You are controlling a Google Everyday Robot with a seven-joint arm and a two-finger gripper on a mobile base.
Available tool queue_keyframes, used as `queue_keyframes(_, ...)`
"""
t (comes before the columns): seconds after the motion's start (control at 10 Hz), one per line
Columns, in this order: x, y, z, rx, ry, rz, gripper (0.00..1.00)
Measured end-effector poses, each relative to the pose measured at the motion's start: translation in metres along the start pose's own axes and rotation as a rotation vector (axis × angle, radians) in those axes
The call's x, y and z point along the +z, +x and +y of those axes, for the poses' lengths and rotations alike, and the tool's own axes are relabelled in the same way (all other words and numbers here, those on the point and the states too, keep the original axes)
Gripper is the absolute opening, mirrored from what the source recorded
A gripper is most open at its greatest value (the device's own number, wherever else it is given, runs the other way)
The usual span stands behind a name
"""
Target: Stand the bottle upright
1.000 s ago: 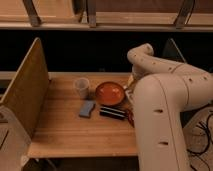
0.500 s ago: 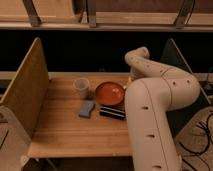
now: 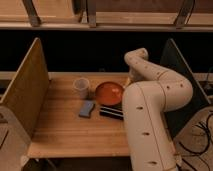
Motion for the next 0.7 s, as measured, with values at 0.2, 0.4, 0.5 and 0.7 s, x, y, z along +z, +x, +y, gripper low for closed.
queue_keyframes(0.2,0.006,0.002,0.006,-0.001,-0.023,0.03,0.8)
queue_keyframes(0.4,0.011,0.007,0.011,-0.011,-0.037,0.066,0.8)
queue_keyframes(0.5,0.014,0.013,0.011,-0.019,-0.04,0.097,0.8)
queue_keyframes(0.7,0.023,0.023,0.013,-0.043,-0.018,0.163,0.8)
